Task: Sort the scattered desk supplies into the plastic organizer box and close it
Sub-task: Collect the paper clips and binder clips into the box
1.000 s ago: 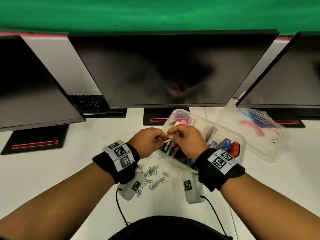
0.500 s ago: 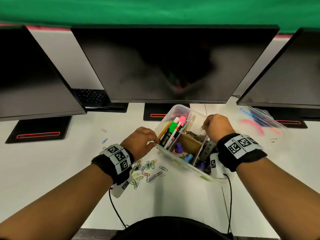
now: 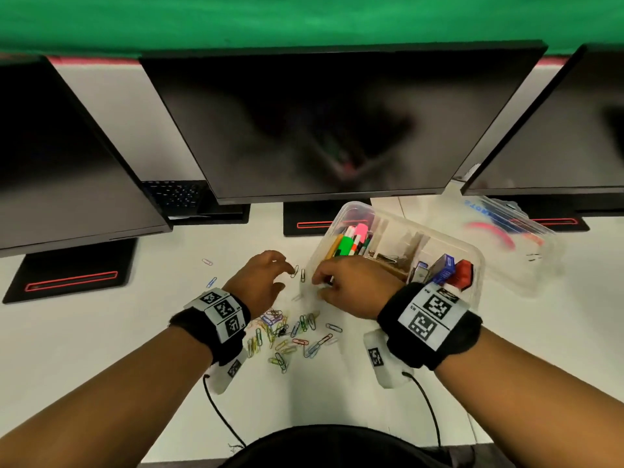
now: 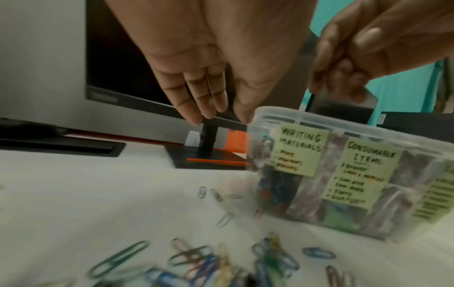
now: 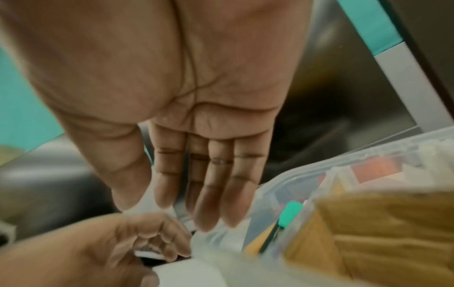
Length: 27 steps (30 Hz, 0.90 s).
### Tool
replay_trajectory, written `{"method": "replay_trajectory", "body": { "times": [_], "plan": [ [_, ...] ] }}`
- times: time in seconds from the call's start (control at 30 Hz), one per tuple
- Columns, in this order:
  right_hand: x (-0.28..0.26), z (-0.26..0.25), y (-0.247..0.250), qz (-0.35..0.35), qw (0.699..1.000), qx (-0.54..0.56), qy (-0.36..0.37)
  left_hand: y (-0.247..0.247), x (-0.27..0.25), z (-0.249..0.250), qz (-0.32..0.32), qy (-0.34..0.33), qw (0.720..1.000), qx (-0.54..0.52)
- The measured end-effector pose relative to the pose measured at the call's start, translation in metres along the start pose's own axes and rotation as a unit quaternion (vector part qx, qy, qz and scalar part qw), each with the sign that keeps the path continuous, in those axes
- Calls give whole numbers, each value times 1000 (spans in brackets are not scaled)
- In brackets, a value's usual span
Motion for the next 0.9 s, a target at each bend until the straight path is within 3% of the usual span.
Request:
{"method": "replay_trajectory", "body": {
  "times": [0.2, 0.43, 0.57, 0.7, 0.8, 0.9],
  "plan": [
    [6, -18, -66, -65, 996, -46, 38, 2, -17, -64, -115, 91, 989, 20],
    [0, 19, -131, -161, 971, -109, -136, -5, -42, -115, -166, 163, 972, 29],
    [9, -2, -152, -202, 959, -148, -133, -13, -47, -122, -189, 157, 969, 24],
    [33, -26, -156, -167, 981, -47, -86, -24, -46, -114, -203, 101, 974, -2],
    [56, -32, -149, -101, 992, 35, -61, -26, -41, -111, -196, 68, 978, -32],
    [81, -25, -137, -41, 993, -41, -99, -17, -32, -122, -147, 65, 986, -52]
  ]
}}
Point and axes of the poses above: each hand's wrist, its own x-axis towards the middle knuckle, its own y-axis out of the back of the hand, z = x × y, the point moved 2 cm from there along x, towards the middle knuckle, and after that the axes turned 1 degree about z, right-handed, at the moved point
